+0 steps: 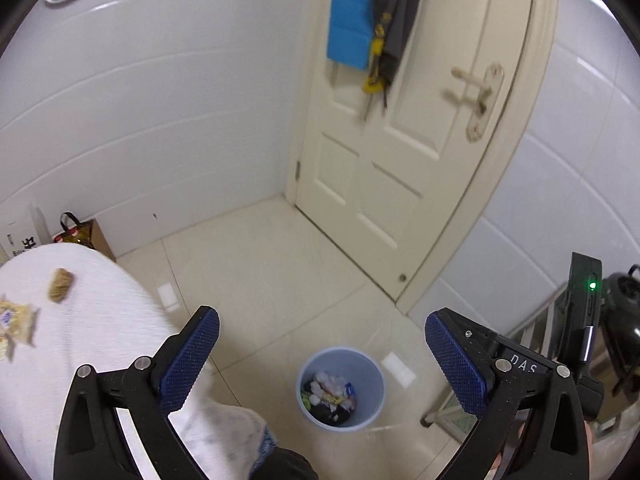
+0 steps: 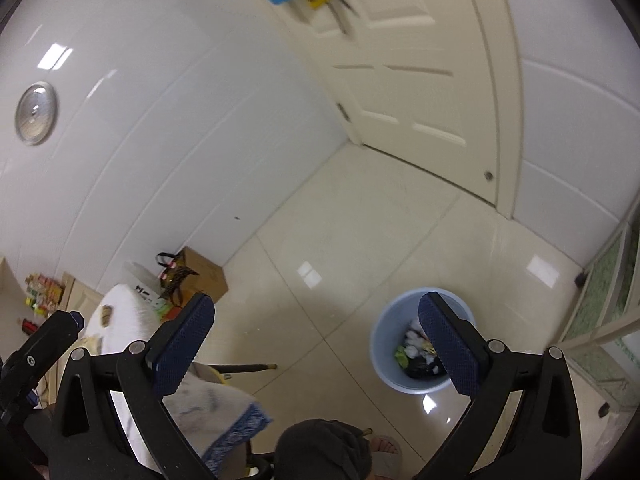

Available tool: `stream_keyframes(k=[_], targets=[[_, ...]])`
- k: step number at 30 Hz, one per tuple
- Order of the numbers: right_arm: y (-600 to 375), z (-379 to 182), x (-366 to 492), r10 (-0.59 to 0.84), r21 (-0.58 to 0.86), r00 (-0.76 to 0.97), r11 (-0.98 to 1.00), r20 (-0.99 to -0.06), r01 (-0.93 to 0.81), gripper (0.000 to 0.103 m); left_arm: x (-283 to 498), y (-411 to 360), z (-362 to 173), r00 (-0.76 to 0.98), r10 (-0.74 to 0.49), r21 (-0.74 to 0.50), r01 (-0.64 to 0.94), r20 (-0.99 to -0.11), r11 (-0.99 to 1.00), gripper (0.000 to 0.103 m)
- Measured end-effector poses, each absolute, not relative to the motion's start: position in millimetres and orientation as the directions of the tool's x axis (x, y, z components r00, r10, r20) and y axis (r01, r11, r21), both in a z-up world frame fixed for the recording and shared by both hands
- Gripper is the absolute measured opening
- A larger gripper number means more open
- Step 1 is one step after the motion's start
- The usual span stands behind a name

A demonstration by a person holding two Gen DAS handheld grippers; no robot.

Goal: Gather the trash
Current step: 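Bring both open tools back over the table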

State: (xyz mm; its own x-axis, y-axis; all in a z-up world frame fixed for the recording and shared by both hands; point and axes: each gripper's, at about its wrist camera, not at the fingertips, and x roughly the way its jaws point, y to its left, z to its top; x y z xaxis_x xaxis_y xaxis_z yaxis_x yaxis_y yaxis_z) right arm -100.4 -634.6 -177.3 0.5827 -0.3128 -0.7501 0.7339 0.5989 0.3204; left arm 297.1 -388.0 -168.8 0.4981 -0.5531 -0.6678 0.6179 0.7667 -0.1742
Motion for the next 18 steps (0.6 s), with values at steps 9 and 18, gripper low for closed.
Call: stream_keyframes(k=[9,18], targets=[[-557,-136,-50,-0.298,0.259,0.645,0.738,-0.703,0.623,0.103,246,-274,-121,0.610,-0.512,-0.164,0.533,-0.605,0.830,0.102],[-458,-111,4,-0.231,0.232,0.737,0.854,-0.635,0.467,0.103,179,-161,-90,0.736,-0.407,-0.148,0.393,-0.540,0.907,0.102]])
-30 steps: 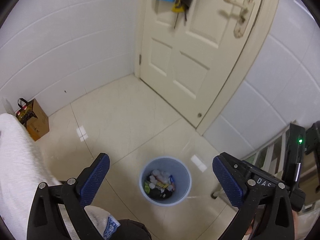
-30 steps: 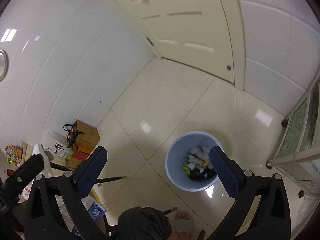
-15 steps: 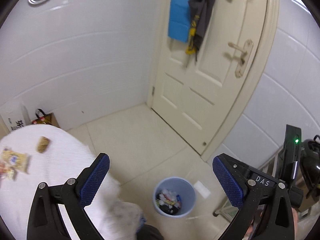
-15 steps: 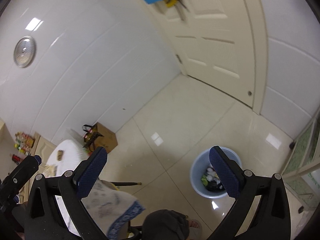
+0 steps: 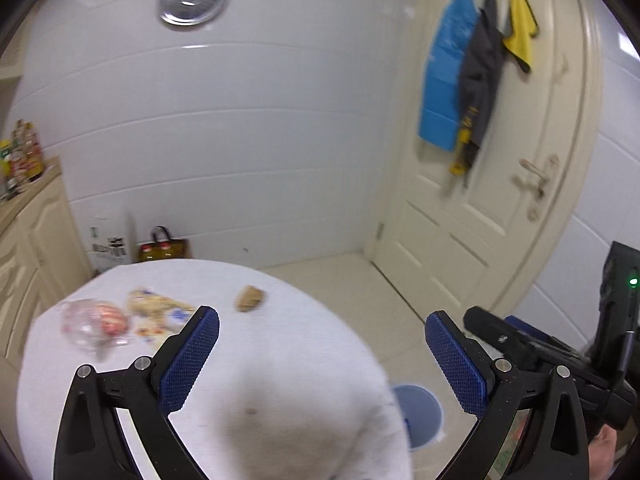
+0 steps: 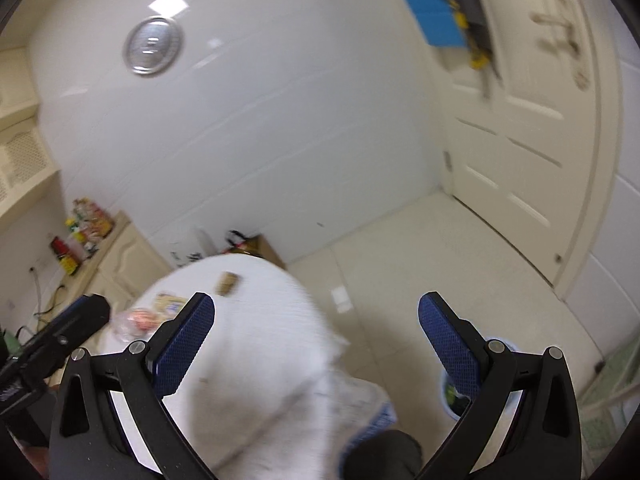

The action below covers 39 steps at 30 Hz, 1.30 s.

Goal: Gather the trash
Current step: 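Bring both open tools back over the table, then grasp the clear plastic bag with the left tool while the right grasps the small printed packet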

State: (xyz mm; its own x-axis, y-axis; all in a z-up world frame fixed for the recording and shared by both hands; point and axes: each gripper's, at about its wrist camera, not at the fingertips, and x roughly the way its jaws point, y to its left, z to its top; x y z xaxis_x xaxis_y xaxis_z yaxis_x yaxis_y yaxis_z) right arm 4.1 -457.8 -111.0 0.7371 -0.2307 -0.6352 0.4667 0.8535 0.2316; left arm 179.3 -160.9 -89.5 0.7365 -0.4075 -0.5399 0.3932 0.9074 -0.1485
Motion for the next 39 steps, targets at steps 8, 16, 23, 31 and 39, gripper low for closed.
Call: stream_keyframes(k=[8,16,23,31,39], targets=[[-370,-91,40,-0.197,0.085,0.847,0.958,-0.495,0.273,0.103,124,-80,-73,0.802,-0.314,-0.155,0.273,-0.509,0.949,0.102],[-324,-104,86,-0.094,0.113,0.811,0.975,-0.578,0.193,0.103,76,-18,-72,0.847,-0.200,-0.152,0.142,-0.493,0.978,0.102],[-294,-130,119,-0.116,0.015,0.766,0.987,-0.632,0.162,0.103,81,-5,-89,0.833,-0.154,-0.159,0.080,-0.532,0.984,0.102],[-262,-181,168,-0.003,0.009,0.689,1.000,-0.725,0.014,0.098,133,-25,-106,0.800,-0.119,-0.135,0.048,-0.588,0.990,0.102],[-260,-229,211,0.071,0.070,0.581,0.997,-0.811,-0.025,0.074,228,-58,-126,0.738,-0.136,-0.118,0.077,-0.661,0.990,0.102]])
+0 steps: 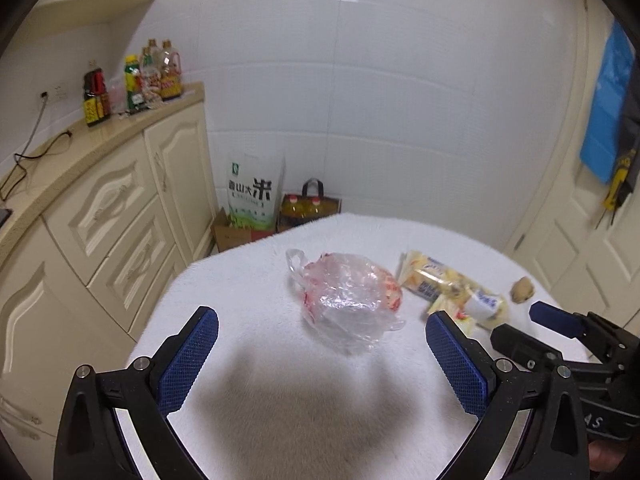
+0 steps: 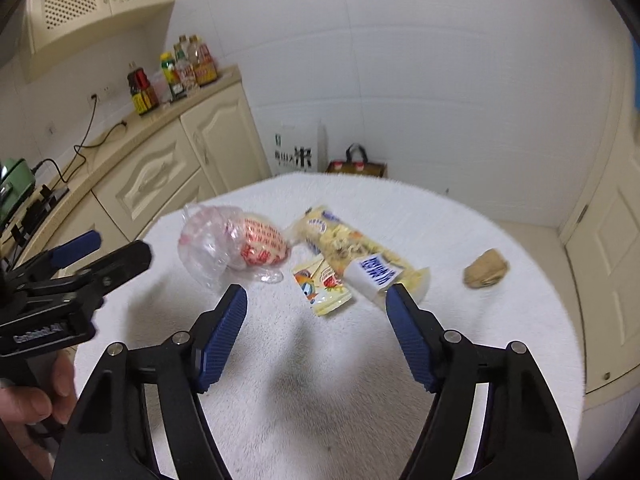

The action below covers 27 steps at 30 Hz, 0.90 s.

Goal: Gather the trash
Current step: 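Grasp the clear plastic bag with the left tool while the right grasps the small printed packet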

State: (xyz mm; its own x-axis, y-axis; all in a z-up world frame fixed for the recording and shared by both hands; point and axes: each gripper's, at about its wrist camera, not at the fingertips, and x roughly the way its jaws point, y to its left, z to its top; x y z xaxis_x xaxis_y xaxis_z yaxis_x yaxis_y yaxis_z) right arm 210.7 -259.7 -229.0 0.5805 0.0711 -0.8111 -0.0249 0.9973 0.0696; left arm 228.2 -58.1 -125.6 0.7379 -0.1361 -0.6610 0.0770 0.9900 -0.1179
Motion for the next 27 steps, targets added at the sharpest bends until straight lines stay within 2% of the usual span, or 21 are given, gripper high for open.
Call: stream_keyframes(k=[7,9,15,17,18,19,22,23,27], targets=[[-260,-262,233,0.074,0.072,0.520,0.997,-0.851,-0.023,0.070,309,-81,-152,0.686,-0.201,-0.142,0.142,-0.699,0.980,0.102],[-261,-270,240,0.080,0.078,0.501,0.997,-0.862,-0.024,0.062,332,-91,-159,0.668,-0.205,-0.133,0.158,-0.715,0.978,0.102],[-258,-289,254,0.075,0.075,0.481,0.997,-0.874,-0.020,0.054,388,-119,-187,0.618,-0.212,-0.124,0.183,-0.757,0.975,0.102],[-258,-294,259,0.072,0.074,0.477,0.997,-0.876,-0.016,0.049,400,-128,-199,0.597,-0.203,-0.121,0.174,-0.776,0.977,0.098],[-257,-296,260,0.072,0.072,0.476,0.997,-0.877,-0.017,0.046,409,-131,-206,0.580,-0.218,-0.140,0.177,-0.785,0.974,0.089],[-256,-297,262,0.064,0.063,0.478,0.998,-0.876,-0.019,0.046,414,-135,-207,0.600,-0.211,-0.130,0.177,-0.771,0.976,0.089],[-253,-298,263,0.041,0.038,0.491,0.999,-0.870,-0.017,0.038,426,-139,-208,0.608,-0.219,-0.143,0.171,-0.763,0.975,0.073],[-253,-298,264,0.035,0.032,0.494,0.999,-0.869,-0.013,0.034,427,-139,-209,0.609,-0.224,-0.152,0.169,-0.761,0.974,0.071],[-257,-298,260,0.056,0.061,0.509,0.998,-0.859,-0.007,0.032,436,-134,-209,0.601,-0.234,-0.187,0.140,-0.765,0.972,0.064]])
